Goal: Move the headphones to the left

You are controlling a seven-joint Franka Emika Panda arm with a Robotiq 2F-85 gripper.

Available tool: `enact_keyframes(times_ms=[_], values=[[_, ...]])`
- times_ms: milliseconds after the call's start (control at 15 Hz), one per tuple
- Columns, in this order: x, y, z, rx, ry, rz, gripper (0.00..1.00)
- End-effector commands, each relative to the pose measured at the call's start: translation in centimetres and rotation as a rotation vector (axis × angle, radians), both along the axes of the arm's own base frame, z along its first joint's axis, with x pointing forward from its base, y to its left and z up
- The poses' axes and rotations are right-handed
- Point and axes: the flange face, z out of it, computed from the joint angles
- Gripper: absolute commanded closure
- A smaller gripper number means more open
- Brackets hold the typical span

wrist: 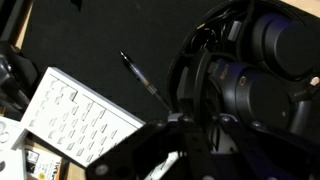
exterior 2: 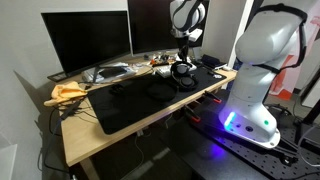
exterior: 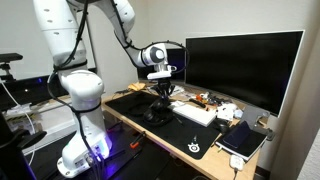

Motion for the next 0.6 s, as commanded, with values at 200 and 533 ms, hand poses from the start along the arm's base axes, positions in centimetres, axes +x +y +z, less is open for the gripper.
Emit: enact_keyframes(times_ms=[200,533], values=[[-2.8,2.4,5.0,-0.014,-0.105,0.067,0.96],[-3.4,4.1,8.8,-0.010,-0.189,0.099,0.96]])
